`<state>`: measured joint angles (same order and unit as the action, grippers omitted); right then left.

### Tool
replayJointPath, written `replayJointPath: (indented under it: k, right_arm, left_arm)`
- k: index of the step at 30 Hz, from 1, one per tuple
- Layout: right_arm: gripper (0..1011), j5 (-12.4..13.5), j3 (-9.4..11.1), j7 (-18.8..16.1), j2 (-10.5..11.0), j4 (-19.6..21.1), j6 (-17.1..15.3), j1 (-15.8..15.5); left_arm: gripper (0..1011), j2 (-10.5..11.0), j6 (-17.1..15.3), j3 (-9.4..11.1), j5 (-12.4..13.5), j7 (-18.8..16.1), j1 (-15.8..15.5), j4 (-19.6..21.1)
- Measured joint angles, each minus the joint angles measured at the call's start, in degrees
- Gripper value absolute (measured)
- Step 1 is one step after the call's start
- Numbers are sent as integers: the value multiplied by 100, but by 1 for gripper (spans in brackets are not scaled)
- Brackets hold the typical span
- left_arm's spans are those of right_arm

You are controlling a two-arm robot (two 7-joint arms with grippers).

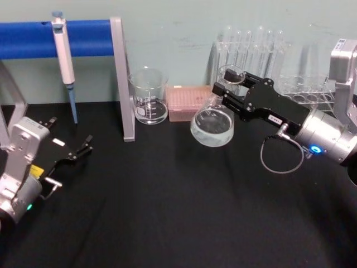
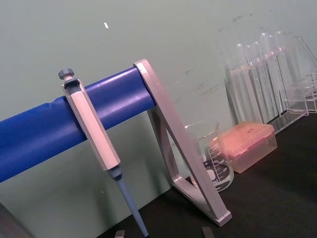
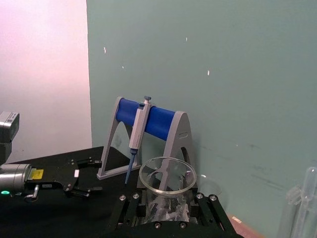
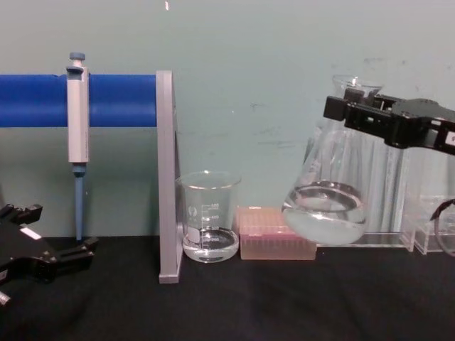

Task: Grasp the erlenmeyer flask with one hand, shake it three times, then place it back.

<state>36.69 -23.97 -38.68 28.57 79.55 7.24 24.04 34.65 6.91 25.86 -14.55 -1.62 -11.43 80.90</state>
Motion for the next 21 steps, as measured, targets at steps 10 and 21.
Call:
replayJointPath:
  k: [10,21]
  right_arm:
    - [449,137,-375,-829,-168,-245,5,307]
    - [450,318,-998,-1648,-400,-399,-64,626]
  left_arm:
    - [1001,0,0,0,0,0,0,0]
    - [1001,0,0,0,0,0,0,0]
